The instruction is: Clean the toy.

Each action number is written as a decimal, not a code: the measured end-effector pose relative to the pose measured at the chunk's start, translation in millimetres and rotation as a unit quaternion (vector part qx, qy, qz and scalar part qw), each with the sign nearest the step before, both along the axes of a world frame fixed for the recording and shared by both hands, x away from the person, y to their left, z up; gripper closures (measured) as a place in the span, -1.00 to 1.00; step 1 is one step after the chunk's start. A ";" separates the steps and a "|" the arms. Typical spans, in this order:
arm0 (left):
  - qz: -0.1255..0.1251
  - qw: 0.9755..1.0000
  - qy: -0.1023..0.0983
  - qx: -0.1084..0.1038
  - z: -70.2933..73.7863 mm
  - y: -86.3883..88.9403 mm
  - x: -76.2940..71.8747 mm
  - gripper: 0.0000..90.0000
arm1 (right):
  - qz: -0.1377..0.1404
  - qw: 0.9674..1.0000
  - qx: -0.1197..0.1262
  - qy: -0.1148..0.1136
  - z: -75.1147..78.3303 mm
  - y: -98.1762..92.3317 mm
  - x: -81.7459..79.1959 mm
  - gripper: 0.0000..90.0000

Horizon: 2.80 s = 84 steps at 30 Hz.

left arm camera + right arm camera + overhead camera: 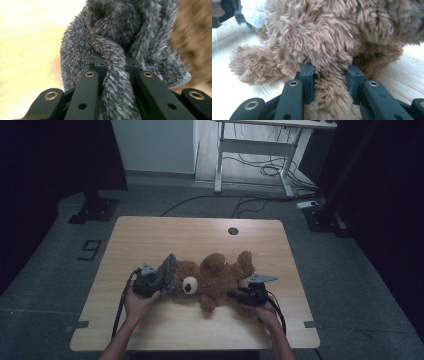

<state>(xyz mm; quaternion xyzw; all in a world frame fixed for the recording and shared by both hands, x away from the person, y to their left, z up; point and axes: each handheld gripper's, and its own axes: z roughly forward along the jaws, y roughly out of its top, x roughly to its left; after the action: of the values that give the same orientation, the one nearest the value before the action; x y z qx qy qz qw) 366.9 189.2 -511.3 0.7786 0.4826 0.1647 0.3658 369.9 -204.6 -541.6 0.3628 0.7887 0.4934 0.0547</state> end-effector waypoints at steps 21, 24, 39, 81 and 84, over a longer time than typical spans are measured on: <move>-0.096 0.993 -0.053 -0.040 112.7 -74.3 22.5 0.71 | -0.005 1.000 0.002 -0.003 -1.8 -0.2 3.6 0.45; -0.110 0.993 -0.031 -0.023 103.4 -104.7 33.2 0.71 | -0.004 1.000 -0.002 -0.007 -1.6 -0.2 3.4 0.44; -0.072 0.997 -0.030 0.003 70.1 -74.8 27.5 0.71 | -0.003 1.000 -0.011 -0.012 -1.1 1.7 2.0 0.44; -0.051 0.998 -0.015 -0.036 88.0 -64.8 54.3 0.70 | -0.014 1.000 -0.021 -0.013 -1.7 4.9 16.5 0.44; -0.055 0.998 0.001 -0.008 67.8 -83.8 63.9 0.70 | -0.014 1.000 -0.020 -0.014 -1.7 4.8 16.0 0.44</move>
<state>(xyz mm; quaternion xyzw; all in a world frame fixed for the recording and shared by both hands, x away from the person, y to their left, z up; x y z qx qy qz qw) 430.9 105.4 -443.5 0.8010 0.4409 0.1393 0.3803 385.9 -199.8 -543.3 0.3652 0.7927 0.4815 0.0801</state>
